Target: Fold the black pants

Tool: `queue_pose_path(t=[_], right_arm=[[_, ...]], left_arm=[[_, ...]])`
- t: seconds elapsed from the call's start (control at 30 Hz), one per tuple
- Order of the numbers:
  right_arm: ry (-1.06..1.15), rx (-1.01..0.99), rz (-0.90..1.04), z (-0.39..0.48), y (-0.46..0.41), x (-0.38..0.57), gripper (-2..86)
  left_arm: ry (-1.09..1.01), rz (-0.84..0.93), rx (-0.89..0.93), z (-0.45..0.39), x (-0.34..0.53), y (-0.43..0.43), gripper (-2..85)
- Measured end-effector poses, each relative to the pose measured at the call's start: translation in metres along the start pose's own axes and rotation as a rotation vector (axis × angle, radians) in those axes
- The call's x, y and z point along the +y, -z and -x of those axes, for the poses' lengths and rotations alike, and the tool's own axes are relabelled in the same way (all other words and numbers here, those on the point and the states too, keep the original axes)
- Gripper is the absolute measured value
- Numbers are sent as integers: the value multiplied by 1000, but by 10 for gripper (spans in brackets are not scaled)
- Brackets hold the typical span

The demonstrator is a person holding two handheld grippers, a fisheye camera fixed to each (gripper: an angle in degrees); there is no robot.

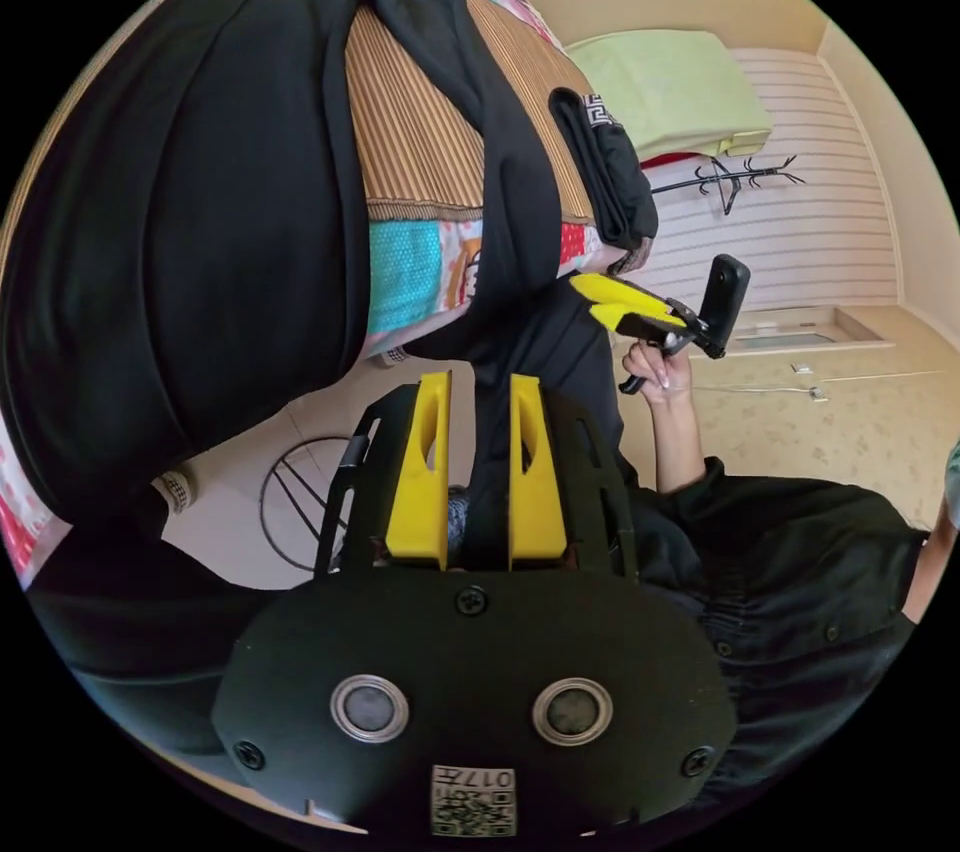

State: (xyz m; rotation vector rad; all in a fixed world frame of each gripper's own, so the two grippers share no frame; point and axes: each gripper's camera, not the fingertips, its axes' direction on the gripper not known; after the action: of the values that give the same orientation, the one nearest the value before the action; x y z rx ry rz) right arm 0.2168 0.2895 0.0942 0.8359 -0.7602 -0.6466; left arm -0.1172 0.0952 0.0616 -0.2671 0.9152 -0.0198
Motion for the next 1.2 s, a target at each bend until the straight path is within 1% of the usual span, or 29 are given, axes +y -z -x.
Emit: queue_pose_path(t=[0.07,0.1,0.13,0.17,0.2,0.23,0.27,0.33,0.37,0.43,0.53,0.6,0.67,0.73,0.8,0.87,0.93,0.97,1.03,1.07,1.13,1.2], right_arm=[[60,57,31,18,-20,-2,115],[87,126,74,26,-38,-4,113],[96,211,138,29,-61,-5,110],[93,251,182,28,-74,-5,108],[73,291,288,23,-99,-5,96],[57,290,377,22,-118,-3,74],[70,257,386,25,-121,-1,59],[148,52,217,55,-104,8,34],[155,-3,169,62,-99,10,33],[135,-102,6,80,-87,15,30],[217,-162,-48,95,-95,18,29],[259,-224,-33,91,-106,18,29],[277,-263,20,77,-114,15,30],[315,-293,94,45,-108,8,32],[284,-258,84,5,-91,-9,35],[174,-199,65,-49,-77,-43,49],[-108,-111,-28,-145,-68,-104,106],[-154,-113,-53,-167,-68,-120,117],[-310,-120,-101,-248,-85,-186,146],[-339,-111,-104,-263,-93,-203,149],[-430,26,-83,-314,-129,-268,158],[-480,140,-51,-343,-159,-307,154]], left_arm=[[1,-27,-22,-6,0,3,96],[-2,-51,-30,-9,-1,6,100],[-4,-64,-31,-11,-1,8,101],[-6,-85,-33,-14,-1,11,104],[2,-97,-33,-16,-2,14,105],[11,-98,-32,-16,-3,15,106],[55,-97,-38,-16,-3,19,113],[113,-128,-39,-19,-1,28,132],[113,-155,-8,-24,0,34,144],[88,-168,42,-35,1,39,151],[28,-100,46,-52,-3,28,130],[-27,-95,38,-61,0,21,60],[-50,-123,25,-67,5,21,33],[-78,-150,23,-75,11,23,29],[-118,-148,-25,-89,16,20,27],[-153,-157,-35,-99,20,18,28],[-181,-152,-34,-106,20,14,28],[-189,-147,-26,-109,19,12,28],[-187,-136,-8,-112,16,9,28],[-183,-133,7,-112,14,9,28],[-181,-132,27,-113,12,9,28],[-165,-121,61,-109,8,14,29]])
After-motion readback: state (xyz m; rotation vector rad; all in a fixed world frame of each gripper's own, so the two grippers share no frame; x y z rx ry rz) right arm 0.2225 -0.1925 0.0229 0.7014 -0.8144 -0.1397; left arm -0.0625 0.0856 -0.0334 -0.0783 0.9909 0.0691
